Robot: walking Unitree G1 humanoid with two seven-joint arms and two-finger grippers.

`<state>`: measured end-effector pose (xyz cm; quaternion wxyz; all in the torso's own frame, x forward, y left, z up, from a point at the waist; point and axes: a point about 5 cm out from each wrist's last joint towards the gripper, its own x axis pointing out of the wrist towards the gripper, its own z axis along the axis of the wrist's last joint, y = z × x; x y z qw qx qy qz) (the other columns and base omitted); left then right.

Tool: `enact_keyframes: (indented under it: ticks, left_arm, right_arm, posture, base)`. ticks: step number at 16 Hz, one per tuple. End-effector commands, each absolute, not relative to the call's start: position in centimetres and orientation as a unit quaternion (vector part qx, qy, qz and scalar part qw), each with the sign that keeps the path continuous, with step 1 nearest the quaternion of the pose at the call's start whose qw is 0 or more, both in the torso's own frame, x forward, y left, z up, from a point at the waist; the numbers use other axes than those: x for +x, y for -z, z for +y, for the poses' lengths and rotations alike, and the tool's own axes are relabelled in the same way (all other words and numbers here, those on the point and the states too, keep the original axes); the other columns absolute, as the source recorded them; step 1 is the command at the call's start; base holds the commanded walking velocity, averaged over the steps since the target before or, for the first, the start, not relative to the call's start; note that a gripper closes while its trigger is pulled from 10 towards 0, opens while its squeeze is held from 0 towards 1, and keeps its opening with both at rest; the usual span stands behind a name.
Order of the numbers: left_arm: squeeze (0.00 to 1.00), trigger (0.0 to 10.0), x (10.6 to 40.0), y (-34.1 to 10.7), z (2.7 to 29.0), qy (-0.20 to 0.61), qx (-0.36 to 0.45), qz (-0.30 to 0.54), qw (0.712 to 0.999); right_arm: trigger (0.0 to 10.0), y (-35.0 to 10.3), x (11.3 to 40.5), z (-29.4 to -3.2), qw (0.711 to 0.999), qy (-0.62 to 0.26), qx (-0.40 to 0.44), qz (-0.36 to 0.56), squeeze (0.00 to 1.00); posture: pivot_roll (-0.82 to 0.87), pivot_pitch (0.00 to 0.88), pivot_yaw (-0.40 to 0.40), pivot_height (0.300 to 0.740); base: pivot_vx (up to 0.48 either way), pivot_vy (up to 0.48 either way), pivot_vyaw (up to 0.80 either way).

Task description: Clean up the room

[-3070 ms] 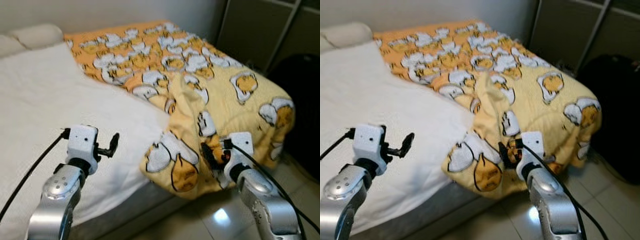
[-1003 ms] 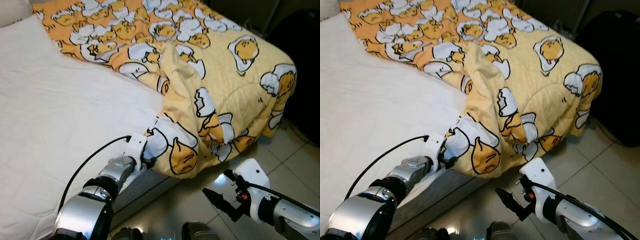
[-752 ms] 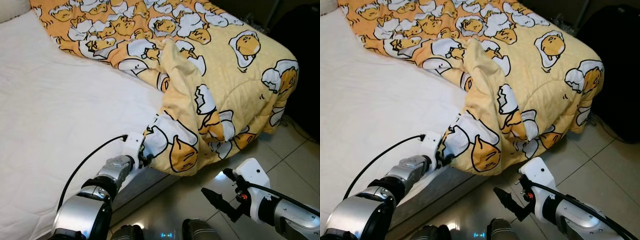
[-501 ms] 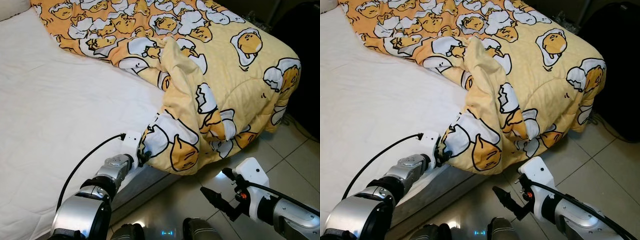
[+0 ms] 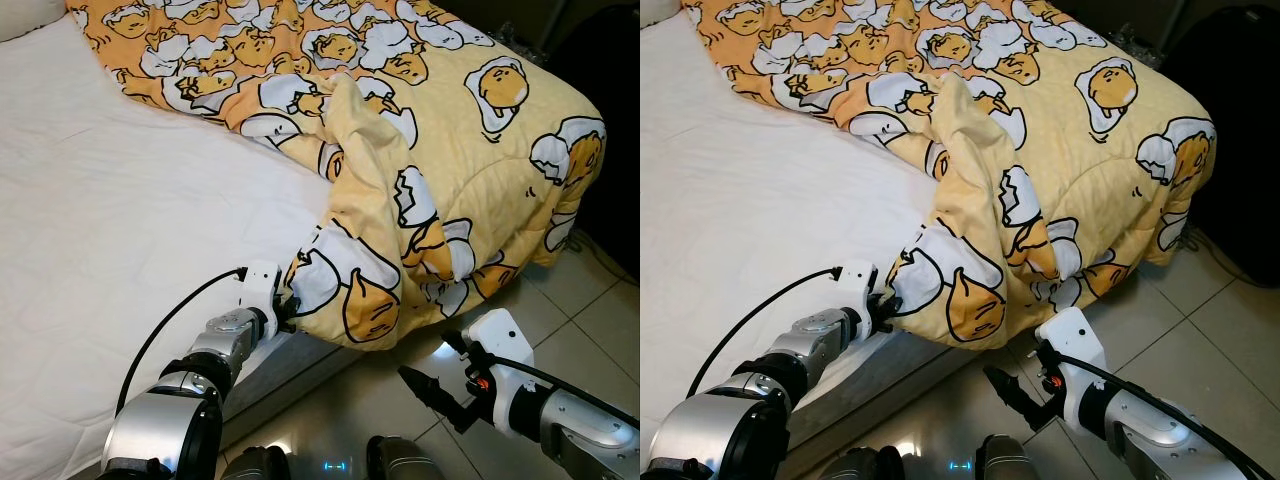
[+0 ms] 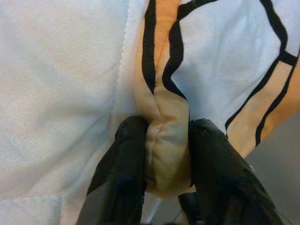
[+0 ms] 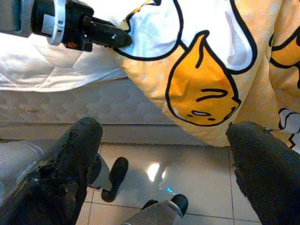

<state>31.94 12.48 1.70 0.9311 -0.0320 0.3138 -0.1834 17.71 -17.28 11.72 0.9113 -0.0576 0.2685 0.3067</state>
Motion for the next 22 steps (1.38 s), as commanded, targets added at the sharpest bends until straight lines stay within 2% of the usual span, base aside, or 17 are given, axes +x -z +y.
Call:
enact_keyframes:
  ticks: [1, 5, 11, 12, 13, 14, 15, 16, 19, 20, 21, 22]
  left_arm:
    - [0.00, 0.0, 31.3, -1.1, 12.4, 0.198, -0.027, 0.321, 0.926]
    - [0.00, 0.0, 31.3, -1.1, 12.4, 0.205, -0.027, 0.316, 0.926]
    - [0.00, 0.0, 31.0, -1.3, 12.2, 0.291, 0.021, 0.302, 0.908]
    - [0.00, 0.0, 29.9, -0.6, 12.0, 0.352, 0.057, 0.326, 0.876]
    - [0.00, 0.0, 28.2, 0.6, 12.0, 0.426, 0.099, 0.362, 0.823]
    - [0.00, 0.0, 27.3, 1.1, 12.1, 0.464, 0.116, 0.375, 0.794]
    - [0.00, 0.0, 25.4, 2.1, 12.4, 0.521, 0.124, 0.407, 0.740]
    - [0.00, 0.0, 24.5, 2.5, 12.7, 0.542, 0.123, 0.423, 0.716]
    - [0.00, 0.0, 23.2, 2.6, 12.6, 0.574, 0.099, 0.439, 0.684]
    - [0.00, 10.0, 23.6, 2.4, 12.5, 0.557, 0.126, 0.423, 0.704]
    - [1.00, 10.0, 24.4, 2.1, 12.3, 0.534, 0.133, 0.401, 0.732]
    - [1.00, 10.0, 25.0, 1.8, 12.2, 0.514, 0.126, 0.389, 0.754]
  right_arm:
    - [10.0, -11.5, 17.8, -17.1, 0.911, -0.309, -0.057, 0.268, 0.00]
    - [10.0, -11.4, 18.0, -17.1, 0.910, -0.312, -0.059, 0.266, 0.00]
    - [10.0, -11.3, 18.6, -17.1, 0.911, -0.315, -0.064, 0.259, 0.00]
    - [10.0, -11.1, 18.8, -17.0, 0.909, -0.320, -0.069, 0.260, 0.00]
    - [10.0, -10.9, 18.7, -16.9, 0.904, -0.327, -0.075, 0.266, 0.00]
    - [10.0, -10.7, 18.6, -17.0, 0.901, -0.329, -0.078, 0.270, 0.00]
    - [10.0, -10.4, 18.4, -17.1, 0.897, -0.330, -0.082, 0.281, 0.00]
    - [10.0, -10.2, 18.2, -17.1, 0.895, -0.332, -0.083, 0.285, 0.00]
    - [10.0, -9.7, 17.9, -17.1, 0.890, -0.338, -0.086, 0.295, 0.00]
    - [10.0, -9.6, 18.0, -17.0, 0.889, -0.340, -0.087, 0.295, 0.00]
    - [10.0, -9.6, 18.1, -16.9, 0.889, -0.341, -0.087, 0.294, 0.00]
    - [10.0, -9.6, 18.3, -16.8, 0.889, -0.342, -0.087, 0.293, 0.00]
  posture:
    - [-0.30, 0.157, 0.070, 0.740]
    - [-0.29, 0.146, 0.062, 0.740]
    - [-0.26, 0.098, 0.059, 0.740]
    - [-0.26, 0.091, 0.058, 0.740]
    - [-0.25, 0.084, 0.058, 0.740]
    - [-0.25, 0.083, 0.059, 0.740]
    - [-0.24, 0.076, 0.057, 0.740]
    - [-0.24, 0.073, 0.056, 0.740]
    - [-0.23, 0.066, 0.054, 0.740]
    - [-0.22, 0.063, 0.051, 0.740]
    - [-0.22, 0.063, 0.048, 0.740]
    - [-0.22, 0.064, 0.046, 0.740]
  base:
    - [0.000, 0.000, 0.00]
    - [0.000, 0.000, 0.00]
    - [0.000, 0.000, 0.00]
    - [0.000, 0.000, 0.00]
    - [0.000, 0.000, 0.00]
    - [0.000, 0.000, 0.00]
    - [0.000, 0.000, 0.00]
    - [0.000, 0.000, 0.00]
    - [0.000, 0.000, 0.00]
    - [0.000, 0.000, 0.00]
    - [0.000, 0.000, 0.00]
    - [0.000, 0.000, 0.00]
